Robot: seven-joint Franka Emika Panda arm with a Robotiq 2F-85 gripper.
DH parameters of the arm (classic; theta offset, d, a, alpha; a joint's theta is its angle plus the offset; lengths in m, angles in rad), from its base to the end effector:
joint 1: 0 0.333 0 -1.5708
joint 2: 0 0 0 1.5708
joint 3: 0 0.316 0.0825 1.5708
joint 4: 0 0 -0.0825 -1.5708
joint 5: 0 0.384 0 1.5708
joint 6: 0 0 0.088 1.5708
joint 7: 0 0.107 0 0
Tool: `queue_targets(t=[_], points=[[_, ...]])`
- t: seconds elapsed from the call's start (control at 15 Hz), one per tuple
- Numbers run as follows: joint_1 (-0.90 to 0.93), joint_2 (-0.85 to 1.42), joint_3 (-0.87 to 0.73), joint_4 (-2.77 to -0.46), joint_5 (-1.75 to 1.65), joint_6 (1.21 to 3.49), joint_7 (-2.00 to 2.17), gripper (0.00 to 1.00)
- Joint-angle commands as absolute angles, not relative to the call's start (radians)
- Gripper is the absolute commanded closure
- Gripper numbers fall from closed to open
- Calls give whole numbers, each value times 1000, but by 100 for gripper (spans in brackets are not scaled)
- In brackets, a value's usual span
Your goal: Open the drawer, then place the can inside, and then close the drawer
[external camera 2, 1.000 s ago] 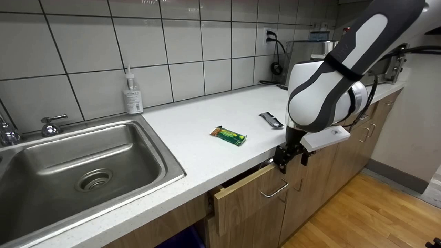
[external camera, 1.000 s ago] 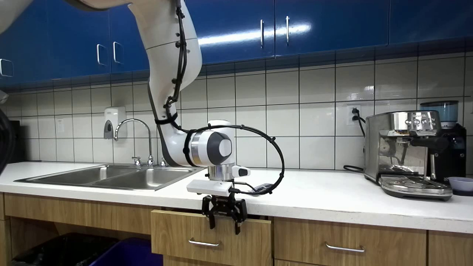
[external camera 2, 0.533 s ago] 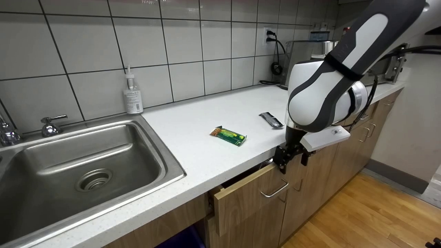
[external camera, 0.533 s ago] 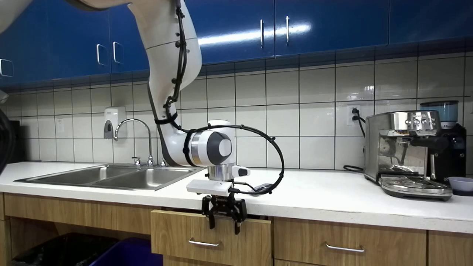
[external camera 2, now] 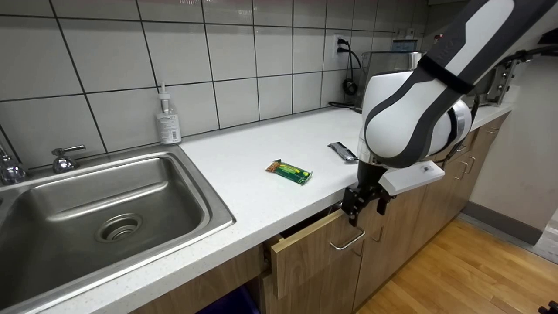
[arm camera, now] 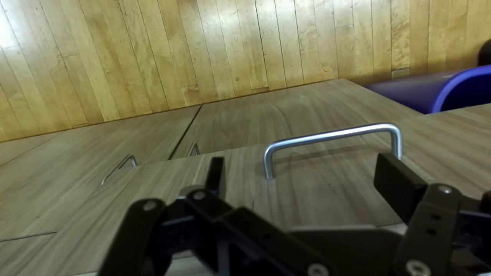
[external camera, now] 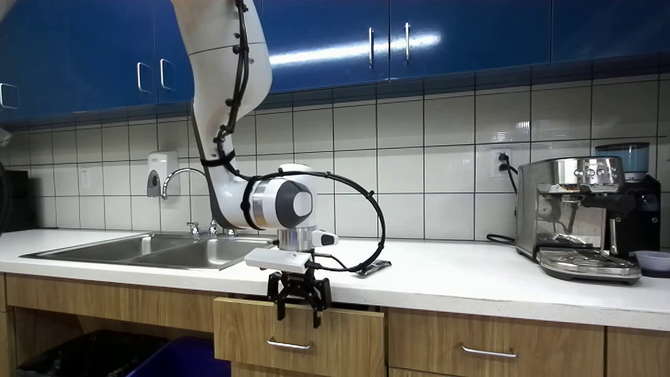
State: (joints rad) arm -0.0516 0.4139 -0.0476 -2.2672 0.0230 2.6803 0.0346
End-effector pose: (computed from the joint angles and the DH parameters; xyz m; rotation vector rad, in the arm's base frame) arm 0.5324 -0.0546 0.1750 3.1239 -0.2353 -0.0007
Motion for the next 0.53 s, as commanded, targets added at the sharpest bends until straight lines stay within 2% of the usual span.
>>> queue_targets(t=[0.0, 0.47], points=[[-49, 286, -34, -2384, 41, 2679, 33, 0], [-17, 104, -40, -2513, 10, 2656, 71, 0]])
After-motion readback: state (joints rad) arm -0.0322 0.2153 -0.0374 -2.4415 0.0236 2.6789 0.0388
